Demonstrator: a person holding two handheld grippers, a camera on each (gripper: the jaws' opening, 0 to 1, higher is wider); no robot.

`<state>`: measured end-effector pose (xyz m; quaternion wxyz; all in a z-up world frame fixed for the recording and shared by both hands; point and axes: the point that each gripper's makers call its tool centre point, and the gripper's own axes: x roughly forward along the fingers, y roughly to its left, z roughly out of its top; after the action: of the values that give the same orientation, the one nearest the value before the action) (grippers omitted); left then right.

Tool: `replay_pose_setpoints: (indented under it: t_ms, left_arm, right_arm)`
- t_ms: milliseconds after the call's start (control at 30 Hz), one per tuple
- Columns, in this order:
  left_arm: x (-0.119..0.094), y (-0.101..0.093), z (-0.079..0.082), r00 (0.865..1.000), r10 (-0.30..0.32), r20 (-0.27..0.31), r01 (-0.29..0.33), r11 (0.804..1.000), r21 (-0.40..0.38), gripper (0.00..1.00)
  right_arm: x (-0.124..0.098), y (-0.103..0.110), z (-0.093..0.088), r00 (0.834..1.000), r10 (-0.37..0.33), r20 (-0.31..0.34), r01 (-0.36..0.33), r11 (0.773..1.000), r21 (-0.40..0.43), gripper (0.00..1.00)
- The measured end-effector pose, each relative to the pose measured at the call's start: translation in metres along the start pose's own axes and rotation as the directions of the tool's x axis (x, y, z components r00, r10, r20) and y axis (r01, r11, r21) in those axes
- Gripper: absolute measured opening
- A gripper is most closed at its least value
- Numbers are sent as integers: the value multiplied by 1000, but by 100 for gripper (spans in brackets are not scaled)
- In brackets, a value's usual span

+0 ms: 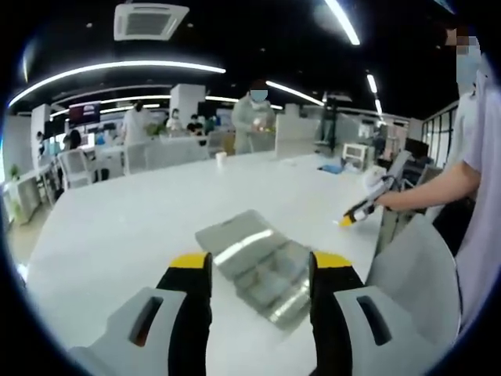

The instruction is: Insert the divider into the dual guide fixture by aligning both edges with the guide slots and pushing it downward to the bottom, including one-sided entry, uneven engagement, binding, and posture correction.

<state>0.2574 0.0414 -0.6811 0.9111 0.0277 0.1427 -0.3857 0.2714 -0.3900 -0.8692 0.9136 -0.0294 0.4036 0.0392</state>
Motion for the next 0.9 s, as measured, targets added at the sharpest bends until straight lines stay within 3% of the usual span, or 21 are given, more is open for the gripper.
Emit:
replay_pose_setpoints:
  t_ms: [900]
  left_arm:
    - [1, 1, 3, 1000, 1, 2, -1, 1000, 2, 48]
  right_arm:
    - [-4, 3, -2, 1000, -25, -17, 25, 1000, -14, 27]
